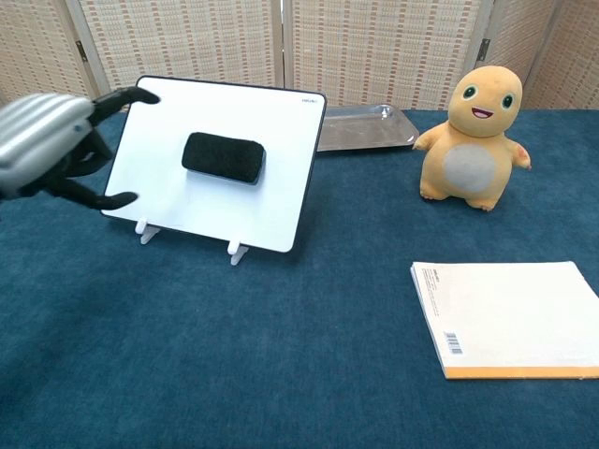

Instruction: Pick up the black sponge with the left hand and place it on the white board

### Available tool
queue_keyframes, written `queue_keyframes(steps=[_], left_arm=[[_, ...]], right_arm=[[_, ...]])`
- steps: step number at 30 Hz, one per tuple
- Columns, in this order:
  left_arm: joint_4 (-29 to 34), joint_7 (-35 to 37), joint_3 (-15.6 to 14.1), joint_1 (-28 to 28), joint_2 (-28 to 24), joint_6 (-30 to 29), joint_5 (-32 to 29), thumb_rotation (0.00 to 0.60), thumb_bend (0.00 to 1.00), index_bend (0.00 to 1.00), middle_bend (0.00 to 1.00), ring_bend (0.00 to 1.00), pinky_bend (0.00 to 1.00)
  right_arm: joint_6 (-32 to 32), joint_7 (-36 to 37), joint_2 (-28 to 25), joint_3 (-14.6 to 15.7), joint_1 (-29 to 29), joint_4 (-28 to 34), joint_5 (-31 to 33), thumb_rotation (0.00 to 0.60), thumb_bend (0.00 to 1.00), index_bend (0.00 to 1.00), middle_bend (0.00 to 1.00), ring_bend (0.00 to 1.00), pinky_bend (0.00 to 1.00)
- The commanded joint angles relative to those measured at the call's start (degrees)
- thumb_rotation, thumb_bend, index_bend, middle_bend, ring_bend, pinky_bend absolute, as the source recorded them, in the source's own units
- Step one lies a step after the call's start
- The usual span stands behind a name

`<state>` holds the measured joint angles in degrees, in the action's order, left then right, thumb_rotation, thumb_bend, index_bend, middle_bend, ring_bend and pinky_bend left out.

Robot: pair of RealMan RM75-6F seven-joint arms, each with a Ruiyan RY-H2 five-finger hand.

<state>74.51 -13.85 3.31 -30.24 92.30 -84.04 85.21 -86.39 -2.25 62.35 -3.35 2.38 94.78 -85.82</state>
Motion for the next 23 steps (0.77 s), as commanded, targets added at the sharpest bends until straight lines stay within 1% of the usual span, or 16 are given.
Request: queue_keyframes(steps=[1, 3, 4, 6, 7, 8, 9, 10, 11, 12, 13, 17, 20, 23], left_arm=[[16.73, -1.19, -8.55, 10.24, -15.84, -4.07, -0.19, 0.6, 0.24, 0.1, 0.94, 0.72, 0.85], [19.62, 1.17, -11.12, 13.16, -19.53, -6.03, 0.82, 0.6, 0.24, 0.1, 0.85, 0.64, 0.79], [20.8, 3.06, -12.88, 15.1, -21.41, -7.43, 1.87, 0.6, 0.24, 0.1, 0.81, 0.61, 0.77], [21.49, 5.56, -16.35, 18.36, -24.07, -9.37, 4.16, 0.6, 0.24, 0.1, 0.65, 0.48, 0.65], [21.56, 5.7, -17.81, 19.75, -25.08, -9.91, 4.78, 0.6, 0.24, 0.08, 0.53, 0.37, 0.57], [21.73, 5.09, -19.03, 21.14, -25.99, -10.33, 4.88, 0.6, 0.24, 0.06, 0.44, 0.29, 0.5], [22.02, 3.87, -19.91, 22.51, -26.71, -10.76, 4.55, 0.6, 0.24, 0.03, 0.31, 0.17, 0.39], [22.33, 2.05, -20.33, 24.21, -27.13, -11.69, 3.95, 0.6, 0.23, 0.02, 0.2, 0.08, 0.3], [22.61, -0.36, -20.38, 25.59, -27.35, -12.53, 3.44, 0.6, 0.23, 0.01, 0.13, 0.03, 0.24], [22.93, -1.63, -20.37, 26.31, -27.54, -13.06, 3.57, 0.6, 0.23, 0.0, 0.09, 0.0, 0.2], [23.31, -1.75, -20.15, 26.85, -27.61, -13.72, 4.04, 0.6, 0.23, 0.0, 0.07, 0.0, 0.18], [22.95, -2.67, -18.64, 28.94, -27.46, -16.25, 5.78, 0.6, 0.23, 0.0, 0.03, 0.0, 0.14], [22.89, -2.26, -17.88, 29.58, -27.65, -16.69, 7.26, 0.6, 0.23, 0.0, 0.01, 0.0, 0.12], [23.47, -2.83, -16.57, 29.86, -27.73, -16.08, 6.92, 0.6, 0.23, 0.0, 0.0, 0.0, 0.1]], right_arm=[[0.71, -1.37, 0.32, 0.26, 0.29, 0.28, -0.09, 0.6, 0.15, 0.0, 0.0, 0.03, 0.2], [0.76, -2.31, 0.58, 0.42, 0.31, 0.49, -0.26, 0.6, 0.15, 0.0, 0.0, 0.03, 0.2], [0.81, -2.97, 0.8, 0.53, 0.33, 0.56, -0.36, 0.6, 0.15, 0.0, 0.0, 0.04, 0.2], [0.92, -4.05, 1.19, 0.56, 0.42, 0.65, -0.37, 0.6, 0.15, 0.0, 0.0, 0.05, 0.2], [1.0, -4.52, 1.37, 0.55, 0.48, 0.67, -0.31, 0.6, 0.15, 0.0, 0.0, 0.05, 0.2], [1.14, -4.95, 1.53, 0.56, 0.54, 0.72, -0.22, 0.6, 0.15, 0.0, 0.0, 0.05, 0.2], [1.3, -5.37, 1.69, 0.54, 0.6, 0.77, -0.07, 0.6, 0.15, 0.0, 0.0, 0.05, 0.2], [1.5, -5.98, 1.9, 0.5, 0.71, 0.83, 0.1, 0.6, 0.15, 0.0, 0.0, 0.05, 0.2], [1.66, -6.54, 2.13, 0.47, 0.84, 0.86, 0.17, 0.6, 0.15, 0.0, 0.0, 0.05, 0.2], [1.82, -6.99, 2.3, 0.5, 0.94, 0.88, 0.16, 0.6, 0.15, 0.0, 0.0, 0.05, 0.2], [2.07, -7.46, 2.45, 0.57, 1.06, 0.89, 0.15, 0.6, 0.15, 0.0, 0.0, 0.05, 0.2], [3.06, -9.03, 2.98, 0.91, 1.56, 1.01, -0.04, 0.6, 0.15, 0.0, 0.0, 0.05, 0.2], [3.24, -9.29, 3.1, 0.82, 1.68, 0.99, 0.22, 0.6, 0.15, 0.0, 0.0, 0.05, 0.2], [3.31, -9.07, 3.01, 0.68, 1.75, 0.96, 0.47, 0.6, 0.15, 0.0, 0.0, 0.05, 0.2]])
